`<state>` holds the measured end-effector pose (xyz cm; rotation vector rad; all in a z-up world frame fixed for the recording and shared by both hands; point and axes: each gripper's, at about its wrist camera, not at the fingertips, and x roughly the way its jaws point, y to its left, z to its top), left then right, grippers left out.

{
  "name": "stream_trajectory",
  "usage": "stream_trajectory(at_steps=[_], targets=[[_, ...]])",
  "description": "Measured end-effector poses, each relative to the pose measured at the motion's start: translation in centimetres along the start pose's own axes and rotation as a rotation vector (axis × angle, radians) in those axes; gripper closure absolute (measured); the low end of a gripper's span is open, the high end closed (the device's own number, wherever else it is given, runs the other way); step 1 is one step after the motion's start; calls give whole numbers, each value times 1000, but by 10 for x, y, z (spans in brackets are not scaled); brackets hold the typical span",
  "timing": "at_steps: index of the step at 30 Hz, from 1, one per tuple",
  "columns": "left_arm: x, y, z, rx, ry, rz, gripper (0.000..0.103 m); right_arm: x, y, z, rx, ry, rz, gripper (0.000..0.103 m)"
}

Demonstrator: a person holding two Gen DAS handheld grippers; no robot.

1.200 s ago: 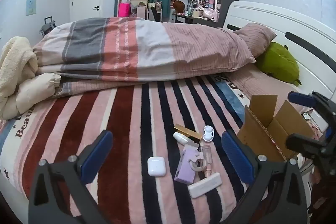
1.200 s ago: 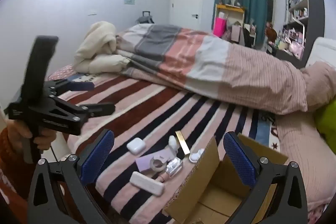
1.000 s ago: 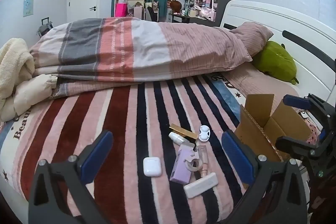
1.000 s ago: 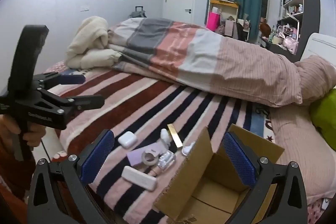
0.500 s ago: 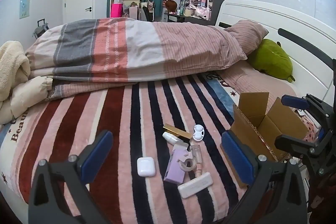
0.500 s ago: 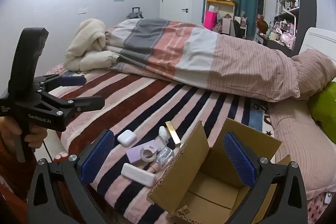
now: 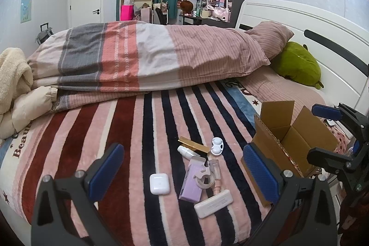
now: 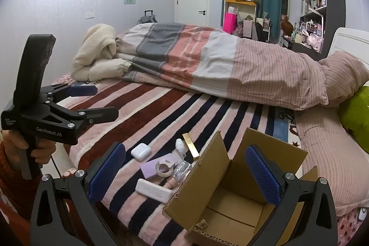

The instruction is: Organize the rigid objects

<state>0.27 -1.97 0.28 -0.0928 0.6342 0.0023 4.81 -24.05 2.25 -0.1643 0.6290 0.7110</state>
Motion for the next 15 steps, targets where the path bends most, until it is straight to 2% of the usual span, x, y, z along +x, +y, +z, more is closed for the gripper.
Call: stream_trajectory(at_steps=[15], targets=[[0, -8, 2, 4, 4, -7, 0, -10, -6, -8, 19, -1, 10, 0]])
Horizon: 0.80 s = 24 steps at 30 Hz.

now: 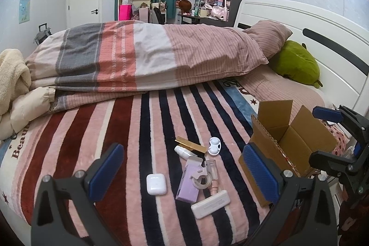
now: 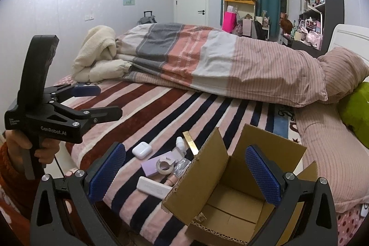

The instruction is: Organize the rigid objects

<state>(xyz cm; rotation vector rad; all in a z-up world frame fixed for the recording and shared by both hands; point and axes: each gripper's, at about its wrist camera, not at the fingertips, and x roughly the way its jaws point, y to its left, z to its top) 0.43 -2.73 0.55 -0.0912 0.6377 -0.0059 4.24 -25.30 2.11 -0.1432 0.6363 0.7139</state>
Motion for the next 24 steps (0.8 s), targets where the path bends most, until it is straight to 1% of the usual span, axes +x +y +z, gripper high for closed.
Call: stream_trajectory(at_steps=[19, 24], targets=[[-1, -6, 2, 3, -6, 0, 0, 1, 1, -2, -4, 8, 2, 0], [-2, -6, 4, -2, -6, 1, 0, 1, 7, -3, -18, 4, -27, 0]])
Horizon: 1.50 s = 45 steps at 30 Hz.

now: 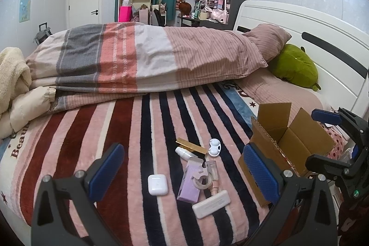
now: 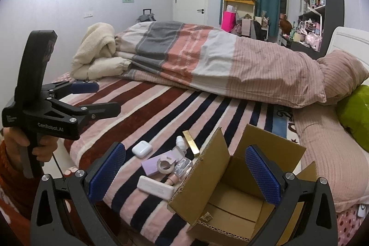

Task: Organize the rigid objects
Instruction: 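Reach down and grasp the white earbud case with the right gripper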

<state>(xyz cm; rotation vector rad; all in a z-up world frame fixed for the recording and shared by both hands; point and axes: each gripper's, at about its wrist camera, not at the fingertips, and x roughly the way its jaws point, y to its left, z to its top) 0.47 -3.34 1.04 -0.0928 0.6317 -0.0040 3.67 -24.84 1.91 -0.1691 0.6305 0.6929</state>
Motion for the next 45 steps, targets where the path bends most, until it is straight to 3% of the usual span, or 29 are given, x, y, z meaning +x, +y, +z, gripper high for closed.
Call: stream_trajectory(at_steps=[8, 11, 15, 19, 24, 26, 32, 37, 41, 45], targets=[[-2, 4, 0, -3, -4, -5, 0, 1, 10, 2, -27, 3, -5, 0], [-5, 11, -1, -12, -17, 10, 0, 2, 38, 5, -116, 14, -32, 0], [-8, 42, -5, -64, -32, 35, 0, 10, 77, 15, -189, 12, 47, 0], [-6, 77, -14, -95, -27, 69, 0, 42, 116, 20, -224, 46, 114, 0], [10, 123, -35, -125, 16, 119, 0, 110, 137, 1, -134, 167, 188, 2], [18, 139, -44, -134, 33, 134, 0, 140, 138, -11, -77, 225, 183, 16], [47, 176, -71, -150, 82, 155, 0, 208, 124, -29, 86, 324, 135, 28], [60, 197, -86, -180, 63, 146, 1, 247, 116, -32, 185, 372, 94, 30], [62, 209, -92, -179, 14, 119, 1, 273, 115, -36, 229, 438, 33, 38], [62, 215, -92, -169, 4, 76, 0, 281, 123, -37, 195, 431, -74, 38]])
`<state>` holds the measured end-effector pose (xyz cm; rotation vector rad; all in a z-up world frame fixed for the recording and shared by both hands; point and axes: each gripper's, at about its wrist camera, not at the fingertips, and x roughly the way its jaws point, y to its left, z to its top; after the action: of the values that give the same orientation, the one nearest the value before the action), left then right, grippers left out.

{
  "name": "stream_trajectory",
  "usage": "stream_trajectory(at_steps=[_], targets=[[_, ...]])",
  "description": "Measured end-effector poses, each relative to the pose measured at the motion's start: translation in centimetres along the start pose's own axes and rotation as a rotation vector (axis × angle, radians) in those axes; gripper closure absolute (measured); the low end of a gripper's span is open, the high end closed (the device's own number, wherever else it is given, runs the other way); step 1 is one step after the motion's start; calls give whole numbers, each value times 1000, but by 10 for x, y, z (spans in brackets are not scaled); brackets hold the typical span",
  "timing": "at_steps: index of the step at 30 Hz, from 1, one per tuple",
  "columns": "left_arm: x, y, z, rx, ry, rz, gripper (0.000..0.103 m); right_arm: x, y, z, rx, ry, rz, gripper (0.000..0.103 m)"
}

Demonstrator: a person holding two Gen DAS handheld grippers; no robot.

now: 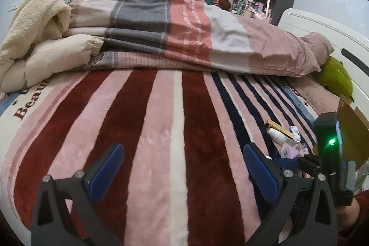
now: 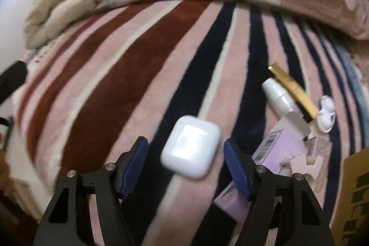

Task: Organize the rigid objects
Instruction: 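Reach down and grasp the white earbud case with the right gripper, then carry the earbud case into the cardboard box and open the right gripper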

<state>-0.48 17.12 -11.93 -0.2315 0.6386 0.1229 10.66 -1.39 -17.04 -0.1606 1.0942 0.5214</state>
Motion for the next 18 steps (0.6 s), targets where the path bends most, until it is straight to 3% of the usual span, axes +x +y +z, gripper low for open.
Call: stream_trajectory(at_steps=[2, 7, 11, 16, 18], targets=[[0, 2, 2, -3, 9, -39, 0, 1, 1, 0, -2, -13, -44, 56], [0, -2, 7, -16, 59, -158, 0, -14, 3, -7, -44, -65, -9, 57], [-9, -18, 16, -8, 89, -316, 1, -56, 7, -7, -126, -173, 56, 57], [-20, -66, 41, 45, 138, -511, 1, -123, 4, -6, -218, -297, 176, 57], [-24, -93, 54, 78, 157, -566, 10, -147, 0, -2, -237, -338, 197, 57]])
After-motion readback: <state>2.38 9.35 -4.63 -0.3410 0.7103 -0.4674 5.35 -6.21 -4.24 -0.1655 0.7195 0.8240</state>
